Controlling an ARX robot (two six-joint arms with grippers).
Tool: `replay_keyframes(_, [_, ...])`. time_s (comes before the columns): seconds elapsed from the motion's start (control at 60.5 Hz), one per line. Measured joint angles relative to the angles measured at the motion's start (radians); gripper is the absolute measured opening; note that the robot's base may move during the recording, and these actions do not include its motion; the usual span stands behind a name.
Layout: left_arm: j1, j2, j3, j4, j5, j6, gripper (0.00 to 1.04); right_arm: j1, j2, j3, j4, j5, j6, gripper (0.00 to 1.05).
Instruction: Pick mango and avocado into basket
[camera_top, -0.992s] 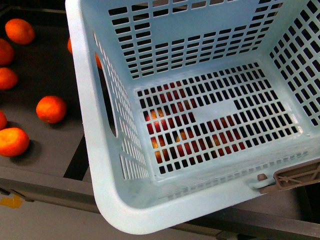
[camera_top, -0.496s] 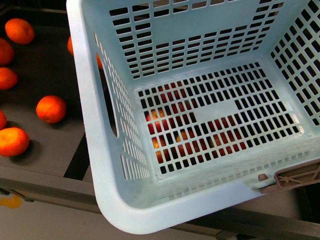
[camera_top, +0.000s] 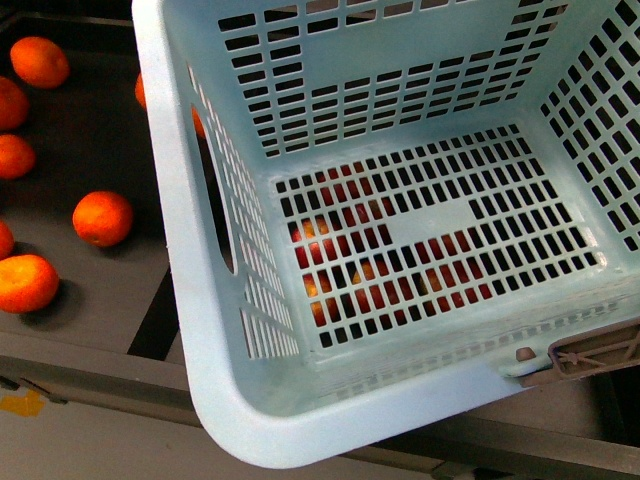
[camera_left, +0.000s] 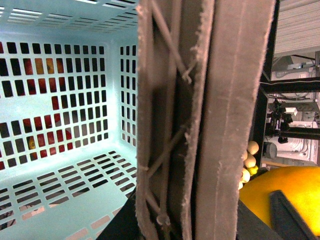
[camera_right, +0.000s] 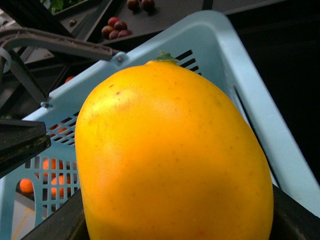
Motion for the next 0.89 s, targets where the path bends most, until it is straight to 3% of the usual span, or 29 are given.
replay_keyframes(0.165, [0.000,0.000,0.000,0.000,0.000,0.000,0.16,0.070,0.038,-0.010,0.032,0.065,0.008,0.63])
replay_keyframes(0.397, [0.000,0.000,0.000,0.000,0.000,0.000,0.16,0.077,0.037,-0.048,0.082,0.084,0.063,0.96])
replay_keyframes(0.546, [-0.001,0.001,-0.002,-0.002,-0.004,0.003,0.16,0.003,-0.012,-0.062,0.105,0.065,0.131,0.96])
replay_keyframes(0.612, [0.000,0.000,-0.001,-0.002,0.001,0.001,0.16,-0.038,-0.061,-0.144,0.303,0.213,0.028,0.85])
replay_keyframes(0.678, [0.000,0.000,-0.001,-0.002,-0.006,0.004,0.16,-0.096,-0.154,-0.268,0.465,0.232,-0.105,0.71])
replay_keyframes(0.794, [0.000,0.000,-0.001,-0.002,-0.005,0.004,0.16,-0.156,-0.301,-0.445,0.527,0.164,-0.183,0.54])
replay_keyframes(0.893, [0.000,0.000,-0.001,-0.002,0.000,0.003,0.16,-0.146,-0.401,-0.559,0.476,0.203,-0.213,0.36])
